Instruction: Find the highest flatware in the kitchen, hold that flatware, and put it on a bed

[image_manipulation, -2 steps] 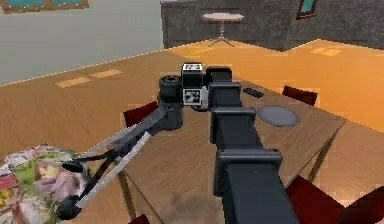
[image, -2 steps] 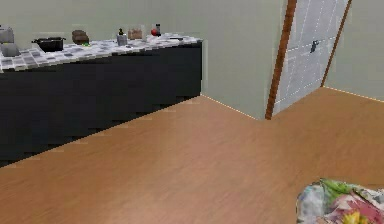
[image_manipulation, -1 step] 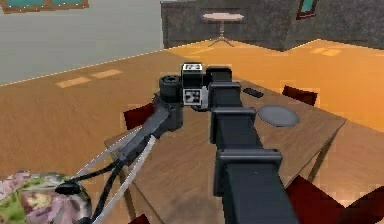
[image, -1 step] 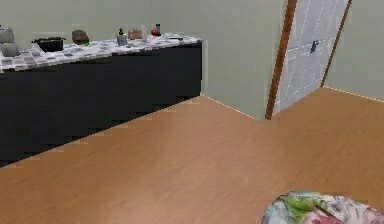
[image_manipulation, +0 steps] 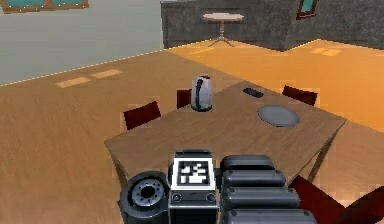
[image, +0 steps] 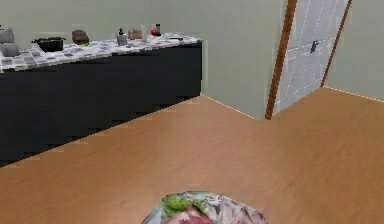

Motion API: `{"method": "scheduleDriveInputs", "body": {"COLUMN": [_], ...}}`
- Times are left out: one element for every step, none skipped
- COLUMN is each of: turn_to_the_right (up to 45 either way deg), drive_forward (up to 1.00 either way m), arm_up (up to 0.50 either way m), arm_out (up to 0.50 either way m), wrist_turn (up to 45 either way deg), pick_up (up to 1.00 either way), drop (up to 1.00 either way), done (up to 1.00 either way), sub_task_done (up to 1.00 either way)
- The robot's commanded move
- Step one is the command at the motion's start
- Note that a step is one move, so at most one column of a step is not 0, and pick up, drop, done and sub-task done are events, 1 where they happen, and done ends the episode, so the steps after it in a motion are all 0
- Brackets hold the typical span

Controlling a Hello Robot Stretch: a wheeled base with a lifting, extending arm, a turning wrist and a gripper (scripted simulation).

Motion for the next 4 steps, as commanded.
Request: {"method": "scheduleDriveInputs", "body": {"turn_to_the_right": [-45.0, -45.0, 0.0, 0.0], "drive_forward": [0.0, 0.0, 0.4, 1.0], "arm_up": [0.0, 0.0, 0.0, 0.0], "arm_out": [0.0, 0.0, 0.0, 0.0], "wrist_turn": [0.0, 0.0, 0.0, 0.0], "pick_up": [0.0, 0.0, 0.0, 0.0], "drop": [0.0, 0.0, 0.0, 0.0], "done": [0.0, 0.0, 0.0, 0.0], "sub_task_done": [0.0, 0.0, 0.0, 0.0]}}
